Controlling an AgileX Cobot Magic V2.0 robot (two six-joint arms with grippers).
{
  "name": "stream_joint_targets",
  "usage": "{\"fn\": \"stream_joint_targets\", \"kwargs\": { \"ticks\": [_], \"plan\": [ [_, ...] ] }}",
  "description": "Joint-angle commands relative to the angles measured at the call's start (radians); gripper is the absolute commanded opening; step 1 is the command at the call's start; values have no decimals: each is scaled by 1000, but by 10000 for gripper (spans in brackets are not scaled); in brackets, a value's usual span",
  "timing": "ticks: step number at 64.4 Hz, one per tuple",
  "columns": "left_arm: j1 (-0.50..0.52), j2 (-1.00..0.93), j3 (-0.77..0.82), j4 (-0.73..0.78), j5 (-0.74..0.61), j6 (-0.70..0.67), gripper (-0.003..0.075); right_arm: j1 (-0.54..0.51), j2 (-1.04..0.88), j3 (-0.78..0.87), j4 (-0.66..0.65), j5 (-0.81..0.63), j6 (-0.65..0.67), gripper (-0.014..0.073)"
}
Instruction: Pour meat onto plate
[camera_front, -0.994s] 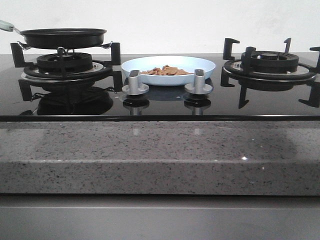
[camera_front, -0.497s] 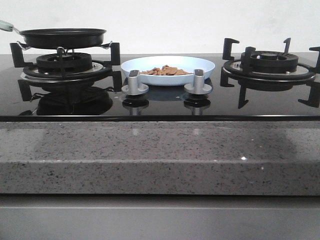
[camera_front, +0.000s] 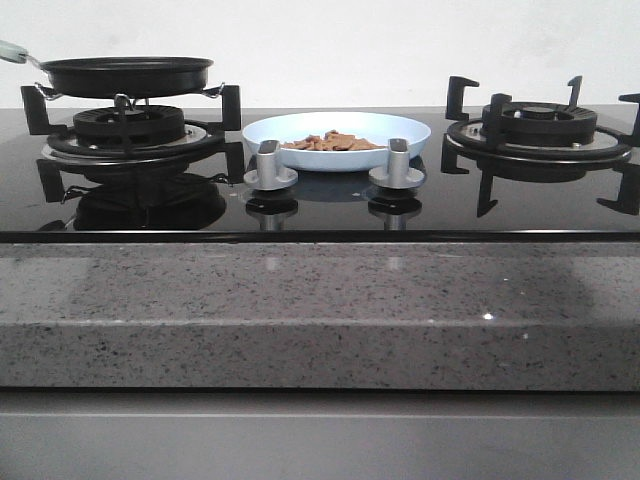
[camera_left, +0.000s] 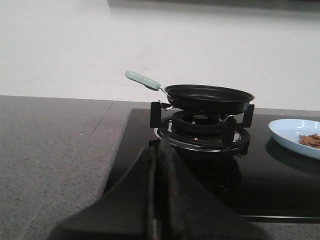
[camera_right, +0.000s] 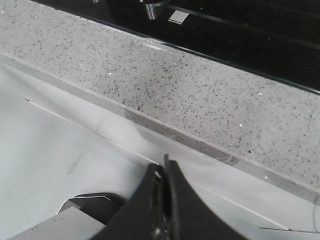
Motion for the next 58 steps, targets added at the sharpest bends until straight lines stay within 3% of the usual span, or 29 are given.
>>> {"fn": "stream_joint_targets", "kwargs": {
  "ticks": [1, 42, 58],
  "plan": [
    [1, -18, 5, -3, -81, -9, -20, 0, 4, -26, 18, -48, -8, -120],
    [1, -18, 5, -3, -81, -9, -20, -10, -29, -23, -12, -71, -9, -120],
    [1, -18, 5, -3, -81, -9, -20, -134, -245, 203, -60, -506, -9, -120]
  ]
}}
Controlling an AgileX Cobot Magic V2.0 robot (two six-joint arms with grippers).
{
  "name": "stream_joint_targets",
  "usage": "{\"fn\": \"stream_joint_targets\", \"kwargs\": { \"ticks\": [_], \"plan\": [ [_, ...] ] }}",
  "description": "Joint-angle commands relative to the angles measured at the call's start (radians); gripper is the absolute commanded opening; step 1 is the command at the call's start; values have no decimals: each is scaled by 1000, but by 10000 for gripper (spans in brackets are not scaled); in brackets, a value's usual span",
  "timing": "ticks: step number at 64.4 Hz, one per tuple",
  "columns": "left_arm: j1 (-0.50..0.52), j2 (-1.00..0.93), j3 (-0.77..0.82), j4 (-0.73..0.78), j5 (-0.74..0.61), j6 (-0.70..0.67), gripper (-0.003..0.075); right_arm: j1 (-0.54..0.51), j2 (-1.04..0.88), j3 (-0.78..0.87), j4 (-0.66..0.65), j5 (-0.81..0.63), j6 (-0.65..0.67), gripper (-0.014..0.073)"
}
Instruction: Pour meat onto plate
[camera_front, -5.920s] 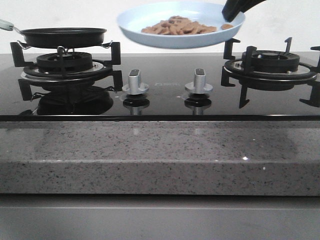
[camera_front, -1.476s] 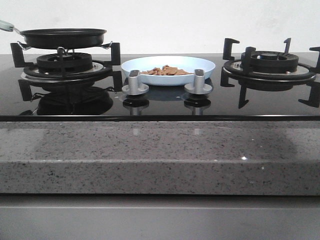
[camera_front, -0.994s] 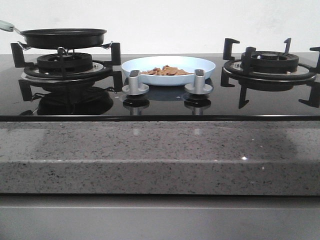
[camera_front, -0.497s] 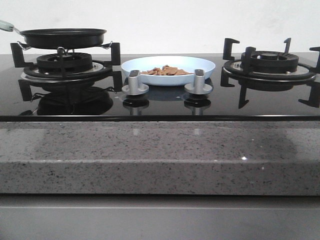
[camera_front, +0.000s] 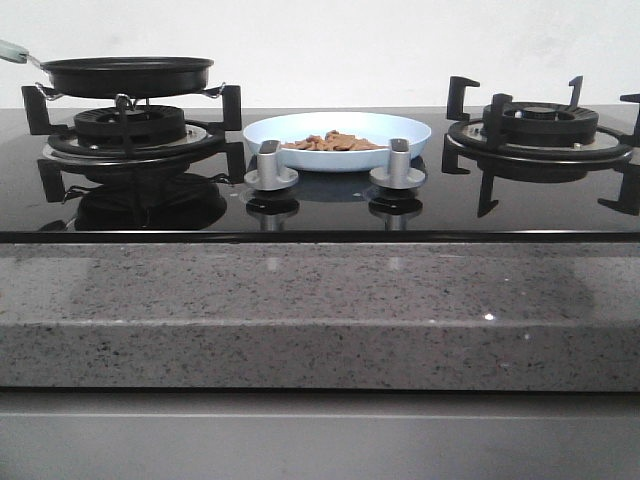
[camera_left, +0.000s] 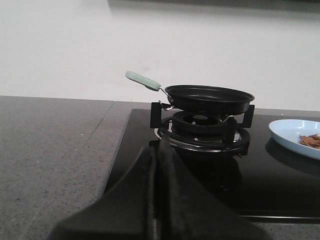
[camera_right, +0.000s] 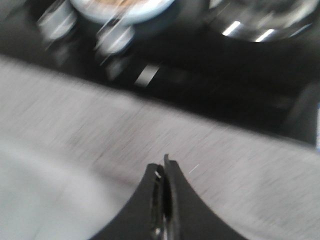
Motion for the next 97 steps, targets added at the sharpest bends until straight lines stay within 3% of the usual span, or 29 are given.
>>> {"fn": "stream_joint_targets", "kwargs": {
  "ticks": [1, 12, 28, 54, 64, 78, 97],
  "plan": [
    [1, -18, 5, -3, -81, -9, -20, -46, -68, 76, -7, -255, -9, -120],
    [1, -18, 5, -3, -81, -9, -20, -77, -224, 294, -7, -507, -9, -120],
    [1, -17, 5, -3, -81, -9, -20, -96, -340, 508, -7, -663, -9, -120],
    [1, -17, 5, -3, -78, -9, -20, -97, -339, 504, -7, -641, -9, -120],
    [1, -17, 5, -3, -78, -9, -20, -97, -339, 506, -10, -713, 2, -120],
    [1, -17, 5, -3, -78, -9, -20, -97, -339, 506, -292, -801, 261, -120],
    [1, -17, 5, -3, -78, -9, -20, -97, -339, 506, -292, -804, 277, -120]
  ]
}}
